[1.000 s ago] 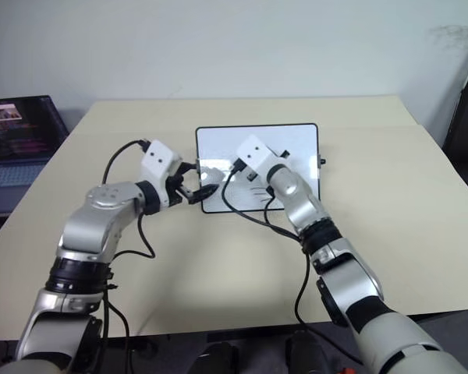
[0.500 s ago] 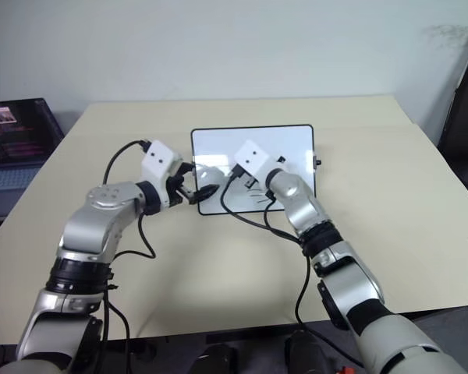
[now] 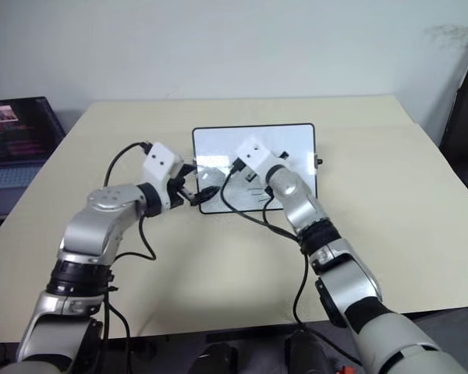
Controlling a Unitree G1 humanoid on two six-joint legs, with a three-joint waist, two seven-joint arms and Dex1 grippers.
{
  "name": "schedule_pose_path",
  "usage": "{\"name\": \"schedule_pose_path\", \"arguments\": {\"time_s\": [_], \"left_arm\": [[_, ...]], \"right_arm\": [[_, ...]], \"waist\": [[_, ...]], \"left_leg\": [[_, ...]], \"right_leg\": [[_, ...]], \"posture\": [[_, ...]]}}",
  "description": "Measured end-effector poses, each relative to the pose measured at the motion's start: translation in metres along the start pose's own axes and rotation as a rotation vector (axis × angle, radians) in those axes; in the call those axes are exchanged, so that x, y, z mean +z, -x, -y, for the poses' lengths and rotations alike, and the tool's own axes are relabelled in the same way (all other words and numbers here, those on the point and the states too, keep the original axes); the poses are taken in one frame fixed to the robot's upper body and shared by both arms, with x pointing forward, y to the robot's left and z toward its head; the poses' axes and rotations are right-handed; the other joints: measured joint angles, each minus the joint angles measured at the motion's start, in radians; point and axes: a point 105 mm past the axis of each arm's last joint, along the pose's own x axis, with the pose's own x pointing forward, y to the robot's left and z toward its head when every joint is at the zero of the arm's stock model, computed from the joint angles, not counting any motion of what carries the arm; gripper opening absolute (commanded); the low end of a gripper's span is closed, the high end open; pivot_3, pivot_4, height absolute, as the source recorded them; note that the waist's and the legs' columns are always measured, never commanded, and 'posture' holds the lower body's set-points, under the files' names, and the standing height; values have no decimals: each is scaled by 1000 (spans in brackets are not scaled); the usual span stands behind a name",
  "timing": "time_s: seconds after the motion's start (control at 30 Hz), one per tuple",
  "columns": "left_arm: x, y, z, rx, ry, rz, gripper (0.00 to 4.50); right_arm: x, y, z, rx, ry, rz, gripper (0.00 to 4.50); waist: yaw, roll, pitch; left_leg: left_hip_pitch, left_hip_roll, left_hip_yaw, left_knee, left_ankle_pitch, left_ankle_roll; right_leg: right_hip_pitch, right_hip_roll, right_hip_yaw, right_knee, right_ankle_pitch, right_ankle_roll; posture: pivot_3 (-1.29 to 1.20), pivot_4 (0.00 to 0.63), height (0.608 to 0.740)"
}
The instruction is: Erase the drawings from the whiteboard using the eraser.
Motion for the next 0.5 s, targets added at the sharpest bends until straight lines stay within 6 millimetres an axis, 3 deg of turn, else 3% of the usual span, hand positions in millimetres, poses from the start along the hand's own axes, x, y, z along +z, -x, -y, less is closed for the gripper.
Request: {"name": "schedule_pose_path", "arguments": {"time_s": [0.27, 0.5], "left_arm": [[1, 0, 2, -3, -5, 5, 4500], [2, 0, 3, -9, -3, 8, 4500]], "right_arm": [[3, -1, 1, -11, -17, 15, 1173], [4, 1, -21, 98, -22, 21, 1173]], "waist": [[0, 0, 0], [-8, 0, 0]], "left_leg": [[-2, 0, 0, -1, 0, 0], [-1, 1, 0, -2, 0, 0]], "right_leg": [[-2, -1, 0, -1, 0, 0], [-2, 0, 0, -1, 0, 0]], "posture": [[0, 150, 740], [0, 150, 740]]}}
